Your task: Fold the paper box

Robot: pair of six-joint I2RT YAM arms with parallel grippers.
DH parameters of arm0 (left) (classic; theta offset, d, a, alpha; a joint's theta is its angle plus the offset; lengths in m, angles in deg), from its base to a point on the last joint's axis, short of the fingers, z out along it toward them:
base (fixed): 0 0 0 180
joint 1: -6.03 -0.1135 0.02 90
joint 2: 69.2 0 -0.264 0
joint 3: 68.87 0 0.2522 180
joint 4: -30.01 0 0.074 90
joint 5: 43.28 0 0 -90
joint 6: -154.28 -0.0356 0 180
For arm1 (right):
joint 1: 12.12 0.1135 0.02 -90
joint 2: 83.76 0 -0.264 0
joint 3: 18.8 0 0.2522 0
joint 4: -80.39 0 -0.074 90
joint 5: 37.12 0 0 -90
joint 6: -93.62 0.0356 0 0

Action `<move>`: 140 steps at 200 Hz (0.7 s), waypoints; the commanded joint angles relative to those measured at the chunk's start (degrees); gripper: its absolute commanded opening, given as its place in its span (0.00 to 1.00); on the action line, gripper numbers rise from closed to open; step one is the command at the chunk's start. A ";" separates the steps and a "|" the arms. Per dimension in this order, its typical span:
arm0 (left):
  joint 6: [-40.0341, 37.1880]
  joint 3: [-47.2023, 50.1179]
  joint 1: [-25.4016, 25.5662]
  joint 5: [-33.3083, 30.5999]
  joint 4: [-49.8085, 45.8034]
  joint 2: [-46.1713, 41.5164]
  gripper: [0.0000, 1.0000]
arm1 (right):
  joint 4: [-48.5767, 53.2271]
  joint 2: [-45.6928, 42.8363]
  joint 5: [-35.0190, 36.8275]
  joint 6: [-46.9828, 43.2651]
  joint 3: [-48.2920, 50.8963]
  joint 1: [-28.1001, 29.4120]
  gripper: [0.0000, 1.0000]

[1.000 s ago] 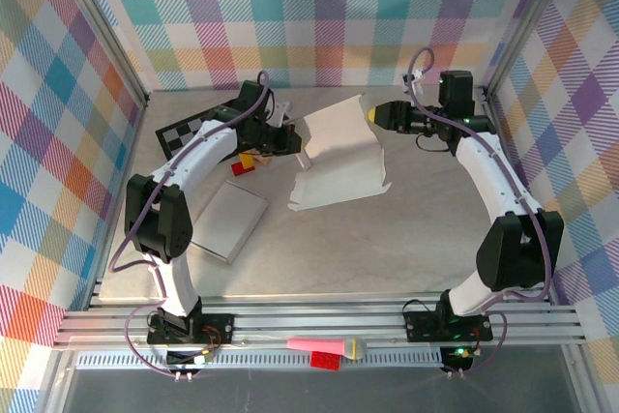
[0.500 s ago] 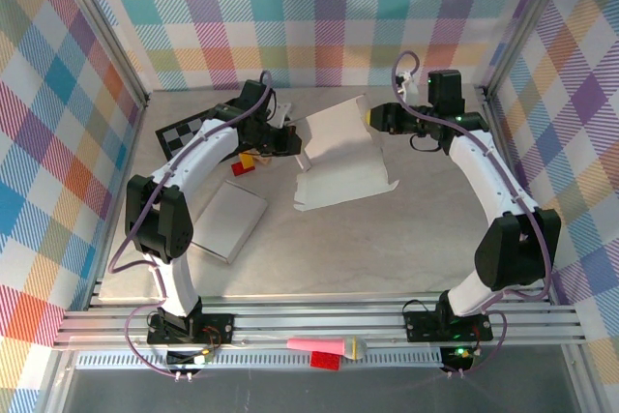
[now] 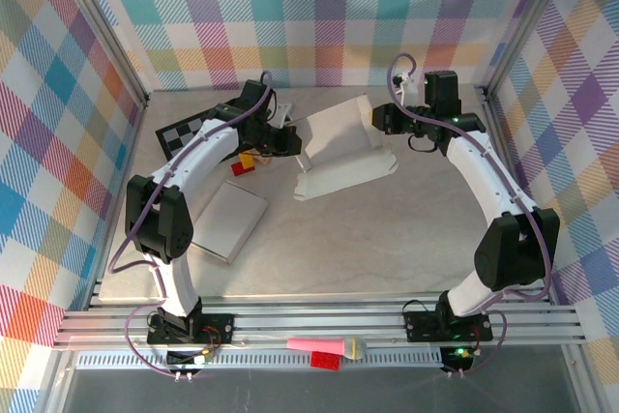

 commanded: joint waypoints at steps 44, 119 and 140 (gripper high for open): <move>-1.69 -3.46 2.09 2.46 0.64 -1.36 0.00 | 3.52 0.02 1.82 -3.21 0.81 2.28 0.29; -2.38 -4.21 2.92 1.90 -0.04 -0.96 0.00 | 11.14 3.31 14.22 -9.67 -3.91 6.01 0.37; -2.74 -4.85 3.04 1.82 -0.56 -0.92 0.00 | 12.52 4.53 16.49 -10.46 -5.24 6.49 0.37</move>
